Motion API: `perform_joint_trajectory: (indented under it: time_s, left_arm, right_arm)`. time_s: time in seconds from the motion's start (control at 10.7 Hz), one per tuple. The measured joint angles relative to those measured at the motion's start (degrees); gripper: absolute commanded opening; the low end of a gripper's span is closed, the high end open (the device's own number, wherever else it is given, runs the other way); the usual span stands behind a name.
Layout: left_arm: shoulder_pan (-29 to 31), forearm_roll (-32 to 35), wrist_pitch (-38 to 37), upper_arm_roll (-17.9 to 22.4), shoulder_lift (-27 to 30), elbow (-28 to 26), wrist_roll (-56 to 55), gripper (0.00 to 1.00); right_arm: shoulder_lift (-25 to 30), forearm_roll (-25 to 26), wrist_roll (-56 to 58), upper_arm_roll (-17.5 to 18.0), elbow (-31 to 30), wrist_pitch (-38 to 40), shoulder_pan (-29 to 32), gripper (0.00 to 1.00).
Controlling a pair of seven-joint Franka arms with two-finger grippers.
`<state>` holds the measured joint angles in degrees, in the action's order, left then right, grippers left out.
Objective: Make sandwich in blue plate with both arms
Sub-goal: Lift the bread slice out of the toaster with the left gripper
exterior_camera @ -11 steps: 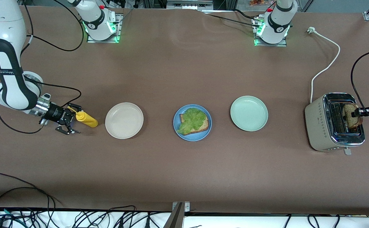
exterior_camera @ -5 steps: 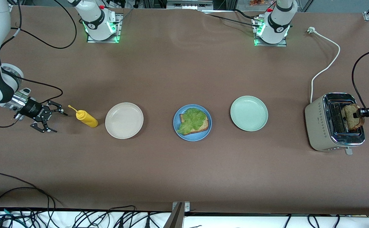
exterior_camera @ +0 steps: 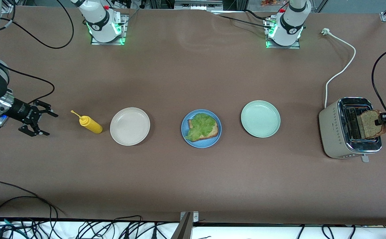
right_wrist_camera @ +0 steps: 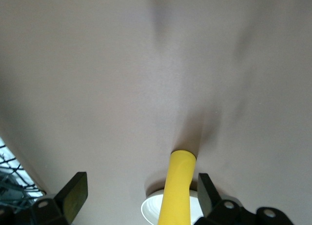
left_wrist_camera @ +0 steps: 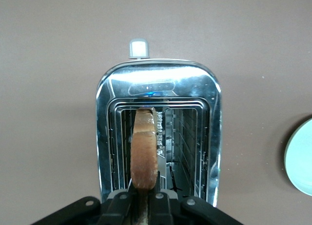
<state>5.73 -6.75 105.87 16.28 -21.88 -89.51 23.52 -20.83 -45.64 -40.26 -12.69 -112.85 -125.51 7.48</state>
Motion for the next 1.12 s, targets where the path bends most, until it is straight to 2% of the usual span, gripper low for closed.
perform_joint_trajectory:
  time_s: [0.37,0.65,0.84,1.02,1.12]
  left_arm:
    - [-0.9,0.0,-0.7,0.0,3.3,0.5,0.0,0.00]
    - [-1.5,0.0,-3.3,0.0,6.5,2.9,1.7,0.00]
    - [-1.9,0.0,-6.8,-0.4,7.4,4.5,2.6,0.00]
    - [-3.2,0.0,-9.9,-1.0,7.7,6.2,2.7,0.00]
    - [-3.7,-0.1,-10.8,-2.1,8.0,6.5,2.7,0.00]
  right_arm:
    - [7.3,13.7,0.1,0.4,0.5,0.1,-0.1,1.00]
    - [12.3,15.7,0.1,0.1,0.5,2.4,-0.1,1.00]
    - [15.3,17.9,0.1,-2.2,0.6,7.0,0.1,1.00]
    - [18.1,24.9,0.2,-2.8,0.6,8.7,0.2,1.00]
    - [19.0,28.1,0.3,-1.7,0.9,9.8,0.2,1.00]
